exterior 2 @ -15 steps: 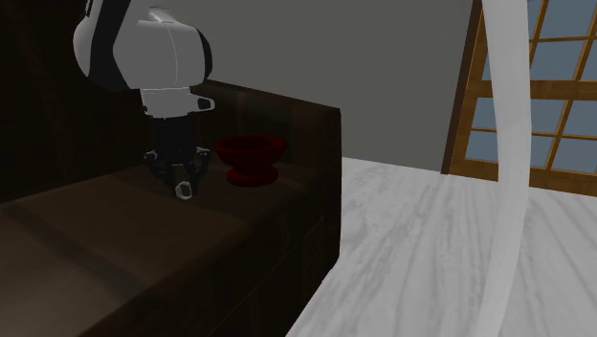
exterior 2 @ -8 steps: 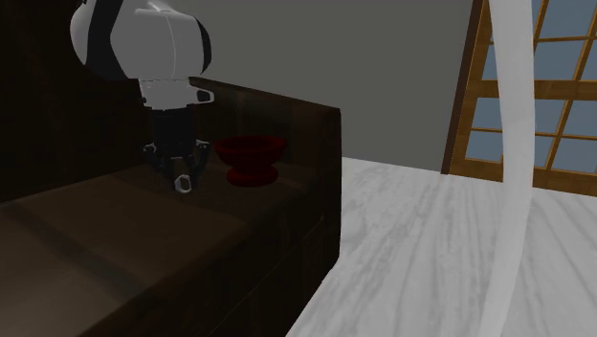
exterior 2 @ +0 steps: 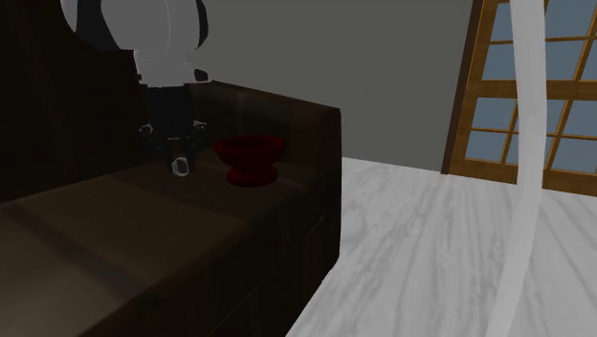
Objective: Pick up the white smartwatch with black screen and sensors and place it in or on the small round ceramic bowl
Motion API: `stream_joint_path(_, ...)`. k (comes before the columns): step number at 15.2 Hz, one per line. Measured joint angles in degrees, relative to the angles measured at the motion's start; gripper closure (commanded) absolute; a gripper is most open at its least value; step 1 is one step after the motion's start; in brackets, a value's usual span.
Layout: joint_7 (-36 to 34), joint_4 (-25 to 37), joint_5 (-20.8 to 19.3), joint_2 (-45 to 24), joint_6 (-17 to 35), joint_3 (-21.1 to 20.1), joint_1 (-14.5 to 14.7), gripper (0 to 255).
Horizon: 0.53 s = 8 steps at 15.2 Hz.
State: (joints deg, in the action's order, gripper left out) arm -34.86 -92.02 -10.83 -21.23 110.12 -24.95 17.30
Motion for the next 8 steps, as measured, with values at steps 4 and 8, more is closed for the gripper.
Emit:
stream_joint_path(4,0.3,2.4,0.4,0.5,-2.9,-0.2,0.1,255)
stream_joint_path(8,0.6,4.9,0.7,1.1,-5.9,-0.4,0.2,255)
